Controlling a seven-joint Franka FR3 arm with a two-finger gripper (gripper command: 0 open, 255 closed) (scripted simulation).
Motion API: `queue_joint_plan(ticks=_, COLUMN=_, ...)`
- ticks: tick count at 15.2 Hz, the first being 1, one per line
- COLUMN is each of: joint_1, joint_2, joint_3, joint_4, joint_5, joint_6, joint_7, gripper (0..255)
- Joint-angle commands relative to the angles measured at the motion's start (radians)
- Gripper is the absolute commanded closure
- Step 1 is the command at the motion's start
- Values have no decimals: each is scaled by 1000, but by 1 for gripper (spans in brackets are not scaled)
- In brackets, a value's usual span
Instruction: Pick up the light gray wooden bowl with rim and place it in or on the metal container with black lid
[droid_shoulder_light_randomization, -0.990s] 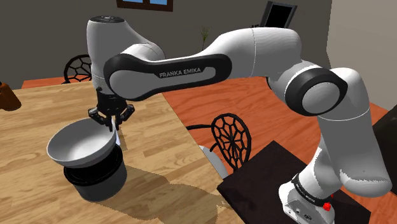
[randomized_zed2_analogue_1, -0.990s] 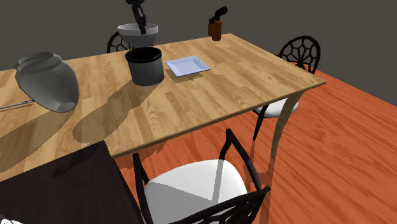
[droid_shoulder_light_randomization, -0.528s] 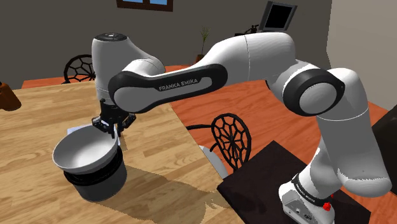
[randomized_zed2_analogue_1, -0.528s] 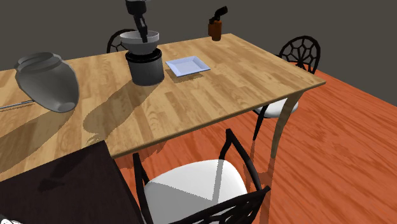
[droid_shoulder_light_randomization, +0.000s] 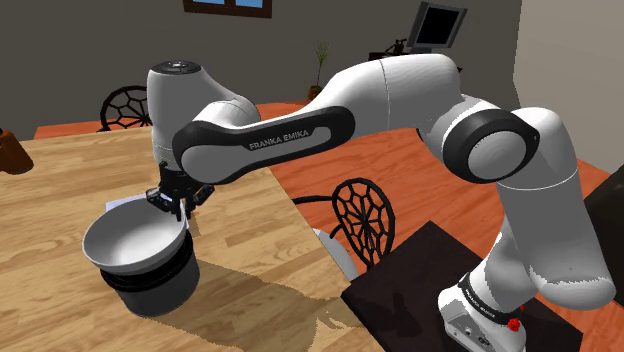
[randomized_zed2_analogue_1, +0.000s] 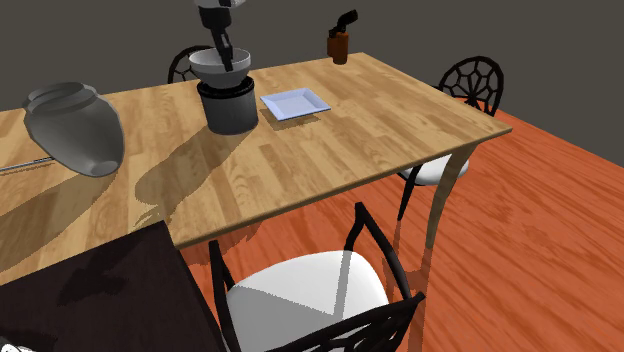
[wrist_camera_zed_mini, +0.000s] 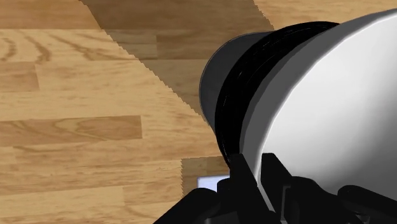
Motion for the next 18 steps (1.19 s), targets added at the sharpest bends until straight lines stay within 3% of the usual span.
queue_joint_plan(ticks=1, joint_1=0, joint_2=0, joint_3=0, joint_4=-1, joint_5=0, joint_6=0, joint_7=0, gripper=255)
queue_joint_plan(ticks=2, joint_1=0, joint_2=0, joint_3=0, joint_4=-1, joint_5=0, joint_6=0, joint_7=0, gripper=0)
queue_joint_plan(ticks=7, joint_1=0, joint_2=0, joint_3=0, joint_4=-1, joint_5=0, joint_6=0, joint_7=0, gripper=0)
queue_joint_plan(ticks=11, joint_1=-6, joint_2=-57, joint_3=9, joint_4=31, joint_5=13, joint_6=-87, joint_7=-7, gripper=0)
queue_joint_plan(ticks=18, joint_1=-6, joint_2=-57, joint_3=8, joint_4=31, joint_5=13, joint_6=-87, joint_7=-7, gripper=0)
